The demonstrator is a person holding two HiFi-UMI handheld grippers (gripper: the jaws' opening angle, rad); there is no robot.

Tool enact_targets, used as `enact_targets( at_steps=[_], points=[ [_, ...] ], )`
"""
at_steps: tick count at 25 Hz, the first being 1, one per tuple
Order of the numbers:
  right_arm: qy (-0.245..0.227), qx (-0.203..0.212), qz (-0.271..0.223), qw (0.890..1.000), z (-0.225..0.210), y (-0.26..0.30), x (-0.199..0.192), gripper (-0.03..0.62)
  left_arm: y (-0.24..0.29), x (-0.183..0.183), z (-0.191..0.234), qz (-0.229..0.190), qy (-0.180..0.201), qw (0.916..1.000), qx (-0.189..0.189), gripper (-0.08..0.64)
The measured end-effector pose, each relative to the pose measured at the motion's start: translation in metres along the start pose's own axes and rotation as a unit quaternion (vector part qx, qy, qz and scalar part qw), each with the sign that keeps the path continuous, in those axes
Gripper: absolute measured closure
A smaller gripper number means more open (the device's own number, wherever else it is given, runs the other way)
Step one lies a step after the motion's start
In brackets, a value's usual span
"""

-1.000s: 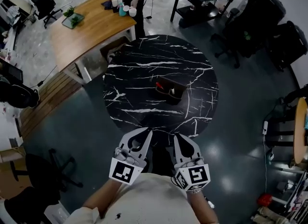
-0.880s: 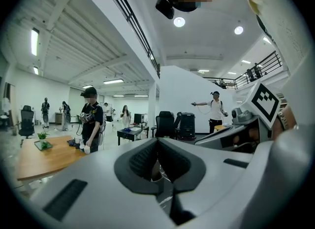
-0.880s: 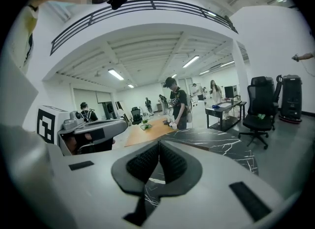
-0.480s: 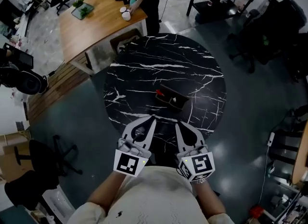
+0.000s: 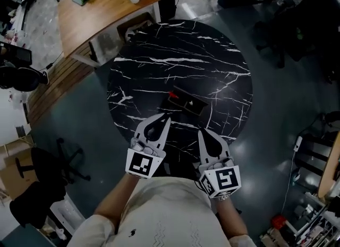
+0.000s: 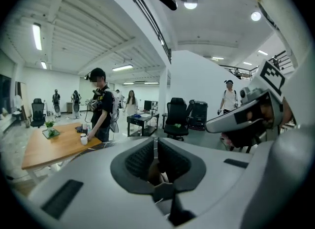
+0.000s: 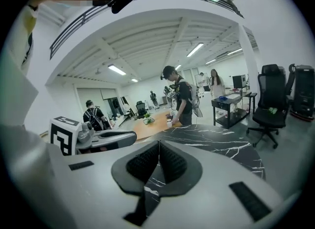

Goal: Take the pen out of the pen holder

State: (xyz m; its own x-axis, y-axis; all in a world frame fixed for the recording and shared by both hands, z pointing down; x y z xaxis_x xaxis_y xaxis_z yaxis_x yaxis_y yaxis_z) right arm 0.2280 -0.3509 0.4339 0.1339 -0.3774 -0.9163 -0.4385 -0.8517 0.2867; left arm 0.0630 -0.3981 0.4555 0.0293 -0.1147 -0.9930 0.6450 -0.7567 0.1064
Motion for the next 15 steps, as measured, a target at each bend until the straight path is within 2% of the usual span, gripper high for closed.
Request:
enact_targets(
  at_steps=[2, 5, 6, 8, 9, 15],
  points=[
    [0.004, -0.018, 0.009, 1.0, -0.003, -0.001, -0.004, 0.574, 0.011, -0.017, 0.011, 0.023, -0.028, 0.9993, 0.012, 0.546],
    [0.012, -0.044, 0.016, 0.999, -0.005, -0.002, -0.009, 0.574, 0.03, -0.046, 0.029, 0.07, -0.037, 0.9968, 0.012, 0.543],
    [0.015, -0.051, 0.018, 0.998, -0.005, -0.002, -0.01, 0.574, 0.038, -0.058, 0.035, 0.083, -0.047, 0.9954, 0.009, 0.533],
    [0.022, -0.065, 0.022, 0.997, -0.006, -0.001, -0.014, 0.574, 0.052, -0.084, 0.044, 0.111, -0.078, 0.9907, 0.004, 0.464],
    [0.025, -0.07, 0.025, 0.997, -0.006, 0.0, -0.016, 0.574, 0.058, -0.096, 0.047, 0.124, -0.089, 0.9883, 0.004, 0.46],
    [0.041, -0.089, 0.035, 0.995, 0.002, 0.007, -0.029, 0.574, 0.076, -0.142, 0.061, 0.166, -0.117, 0.9791, -0.002, 0.46]
  ],
)
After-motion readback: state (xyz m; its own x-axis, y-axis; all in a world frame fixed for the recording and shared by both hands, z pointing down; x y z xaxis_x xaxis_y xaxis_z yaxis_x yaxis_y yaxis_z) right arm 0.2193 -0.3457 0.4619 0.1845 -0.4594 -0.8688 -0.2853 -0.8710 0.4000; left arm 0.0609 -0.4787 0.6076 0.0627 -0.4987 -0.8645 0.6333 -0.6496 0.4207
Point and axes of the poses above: the fingertips, and each gripper's own axes: y forward along the fingers, z to its left, x out of its top, the point moved 7 cm from there along -y, backward along the fingers, and after that the axes turned 9 degrees about -z, right-handed, at the moved point
